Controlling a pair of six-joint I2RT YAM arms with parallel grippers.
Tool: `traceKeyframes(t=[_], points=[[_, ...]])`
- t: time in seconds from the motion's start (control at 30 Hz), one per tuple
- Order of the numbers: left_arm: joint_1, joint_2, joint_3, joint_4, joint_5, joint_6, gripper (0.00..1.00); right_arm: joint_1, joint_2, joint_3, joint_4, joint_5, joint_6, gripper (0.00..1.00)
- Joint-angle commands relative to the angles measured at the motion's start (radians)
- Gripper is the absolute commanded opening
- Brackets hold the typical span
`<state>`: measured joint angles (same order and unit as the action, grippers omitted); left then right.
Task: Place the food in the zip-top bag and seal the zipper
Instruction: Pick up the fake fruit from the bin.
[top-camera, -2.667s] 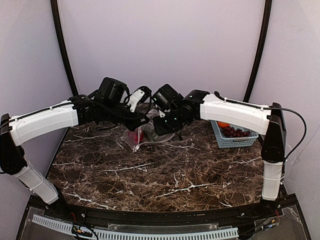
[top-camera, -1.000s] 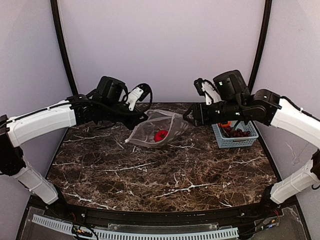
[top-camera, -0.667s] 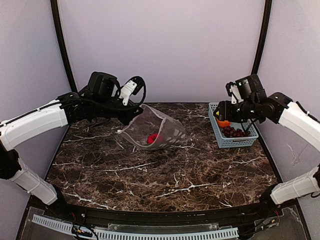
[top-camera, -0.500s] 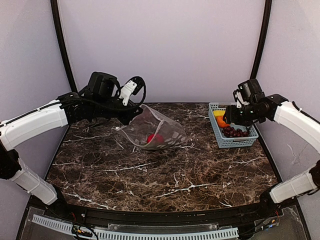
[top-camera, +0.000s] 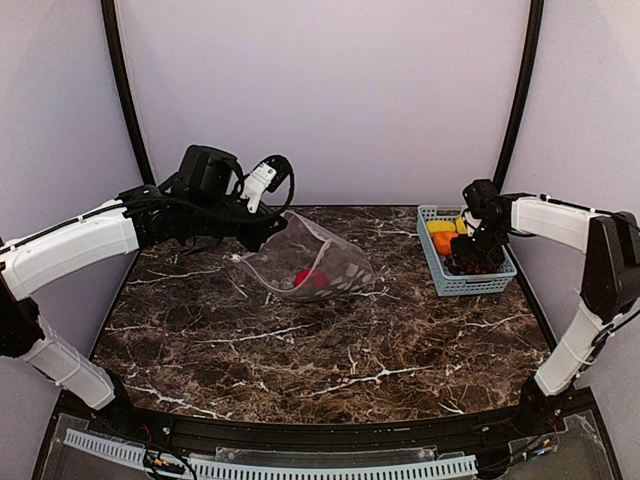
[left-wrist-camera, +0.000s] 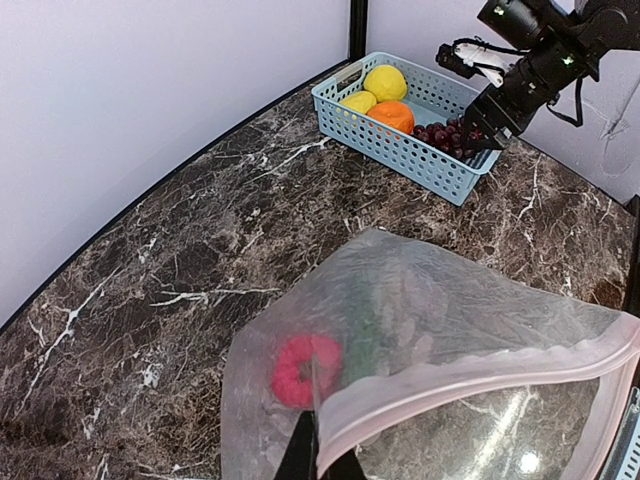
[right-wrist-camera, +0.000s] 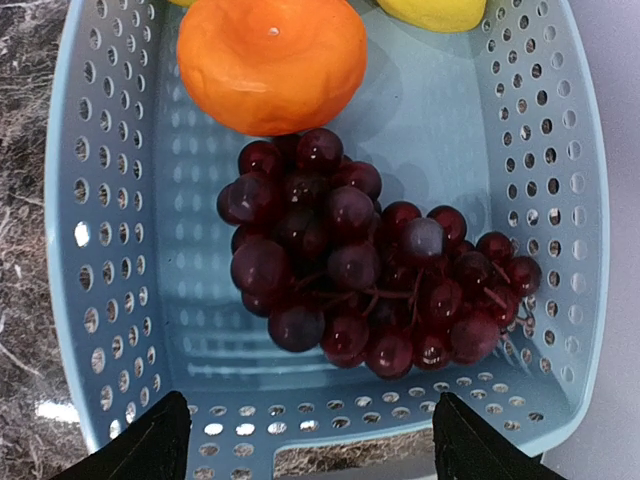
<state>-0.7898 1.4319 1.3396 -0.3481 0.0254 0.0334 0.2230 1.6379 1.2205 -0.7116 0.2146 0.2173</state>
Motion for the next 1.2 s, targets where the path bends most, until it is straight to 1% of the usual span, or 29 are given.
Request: traceKeyframes(t=[0.0,0.17,0.37,0.63,0.7,0.73,0.77,0.9,0.93,1.0,1.03,1.13,1.17], points=[[0.001,-0.003,-0.003,-0.009,0.006,0.004,0.01,-0.013,0.087,0.065,0.015,0.054,-0.071,0.83],[0.002,0.000,-0.002,-0.011,0.003,0.008,0.01,-0.014,0.182,0.118,0.026,0.132,-0.102,0.86],[0.001,0.002,-0.003,-0.011,0.001,0.008,0.01,-0.014,0.256,0.148,0.058,0.167,-0.142,0.88],[0.001,0.004,-0.003,-0.011,0.004,0.008,0.01,-0.014,0.354,0.147,0.098,0.223,-0.136,0.84],[0.001,0.003,-0.002,-0.011,0.005,0.008,0.01,-0.014,0.375,0.147,0.105,0.238,-0.137,0.80],[0.001,0.003,-0.003,-0.011,0.004,0.008,0.01,-0.014,0.384,0.150,0.105,0.244,-0.137,0.78],[0.001,0.002,-0.002,-0.011,0.004,0.008,0.01,-0.014,0.390,0.149,0.108,0.246,-0.136,0.73],[0.001,-0.003,-0.001,-0.013,-0.002,0.012,0.01,-0.014,0.375,0.138,0.135,0.220,-0.134,0.51],[0.001,-0.003,0.000,-0.017,-0.005,0.016,0.01,-0.014,0.363,0.135,0.140,0.213,-0.131,0.44],[0.001,-0.009,0.005,-0.025,-0.012,0.024,0.01,-0.015,0.333,0.132,0.148,0.202,-0.125,0.35],[0.001,-0.015,0.010,-0.028,-0.040,0.027,0.01,-0.014,0.316,0.132,0.151,0.198,-0.122,0.30],[0.002,-0.030,0.018,-0.038,-0.073,0.040,0.01,-0.014,0.255,0.134,0.155,0.175,-0.113,0.23],[0.003,-0.035,0.023,-0.043,-0.080,0.043,0.01,-0.014,0.233,0.134,0.156,0.164,-0.110,0.22]])
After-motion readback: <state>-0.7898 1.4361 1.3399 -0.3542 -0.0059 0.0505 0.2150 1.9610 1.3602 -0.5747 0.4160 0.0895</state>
